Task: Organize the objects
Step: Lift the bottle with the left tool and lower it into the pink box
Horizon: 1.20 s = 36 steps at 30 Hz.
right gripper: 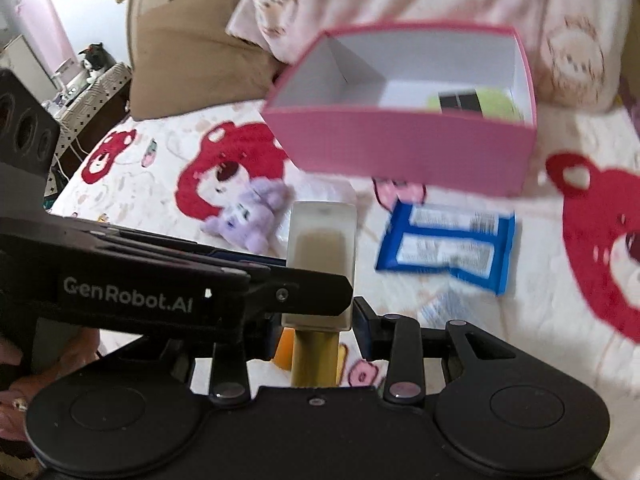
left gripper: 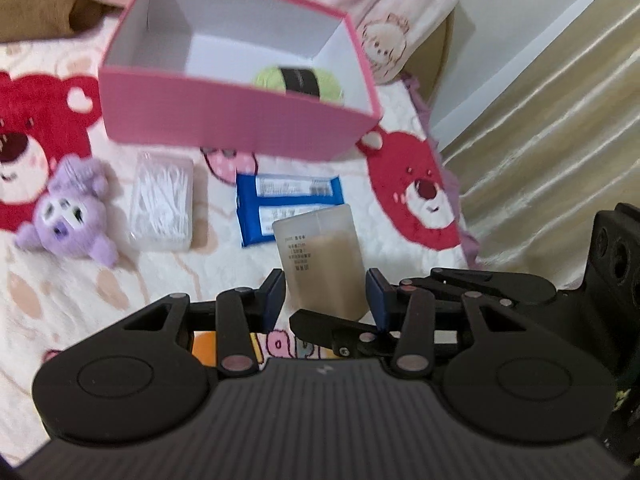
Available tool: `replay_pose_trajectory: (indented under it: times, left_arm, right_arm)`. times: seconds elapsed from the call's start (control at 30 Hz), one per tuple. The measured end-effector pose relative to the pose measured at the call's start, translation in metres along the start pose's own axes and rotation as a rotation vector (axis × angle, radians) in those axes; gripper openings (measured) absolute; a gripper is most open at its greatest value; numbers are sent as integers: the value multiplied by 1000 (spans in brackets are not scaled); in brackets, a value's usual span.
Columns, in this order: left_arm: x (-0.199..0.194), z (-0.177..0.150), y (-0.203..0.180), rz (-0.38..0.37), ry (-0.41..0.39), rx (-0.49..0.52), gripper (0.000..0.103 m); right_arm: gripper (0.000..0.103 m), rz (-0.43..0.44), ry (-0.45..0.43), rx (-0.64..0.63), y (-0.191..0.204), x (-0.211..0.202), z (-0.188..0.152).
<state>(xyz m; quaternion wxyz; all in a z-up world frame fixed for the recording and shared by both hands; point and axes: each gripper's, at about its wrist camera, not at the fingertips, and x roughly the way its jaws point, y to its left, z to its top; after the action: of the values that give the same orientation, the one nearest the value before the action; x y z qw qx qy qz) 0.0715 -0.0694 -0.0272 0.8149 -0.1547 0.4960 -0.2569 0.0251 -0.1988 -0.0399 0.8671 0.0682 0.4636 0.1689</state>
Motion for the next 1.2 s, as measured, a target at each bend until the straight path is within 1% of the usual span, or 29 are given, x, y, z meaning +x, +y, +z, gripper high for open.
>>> replay_pose_trajectory:
  times: [0.17, 0.23, 0.37, 0.43, 0.5, 0.6, 0.7, 0.8, 0.97, 1.0, 1.07, 1.2]
  left_arm:
    - [-36, 25, -16, 23, -60, 73, 42]
    - [-45, 41, -20, 26, -75, 92, 42]
    - [-54, 73, -24, 17, -98, 90, 42]
    - [-56, 91, -24, 18, -113, 79, 41]
    - [-56, 109, -22, 17, -134, 71, 40]
    - [-51, 133, -19, 31, -145, 49, 40]
    - [-40, 156, -8, 39, -148, 15, 40]
    - [-20, 179, 2, 70, -143, 3, 40]
    - [21, 204, 24, 121, -152, 2, 40]
    - [31, 209, 26, 139, -141, 14, 40]
    - [47, 216, 31, 149, -111, 19, 41]
    - [82, 221, 46, 133, -72, 6, 41]
  right_arm:
    - [41, 14, -27, -30, 12, -22, 36]
    - [41, 1, -49, -58, 17, -28, 50]
    - [41, -36, -98, -104, 22, -34, 80]
    - [41, -55, -137, -127, 22, -36, 96]
    - [40, -86, -171, -163, 24, -34, 112]
    - [40, -88, -188, -167, 19, -23, 136]
    - [40, -100, -204, -170, 11, -10, 158]
    - [40, -98, -222, -138, -4, 12, 174]
    - [40, -65, -270, -27, -35, 58, 185]
    - [40, -59, -271, 1, -41, 68, 186]
    - [40, -64, -258, 46, -50, 85, 187]
    - [40, -92, -216, 84, -69, 114, 187]
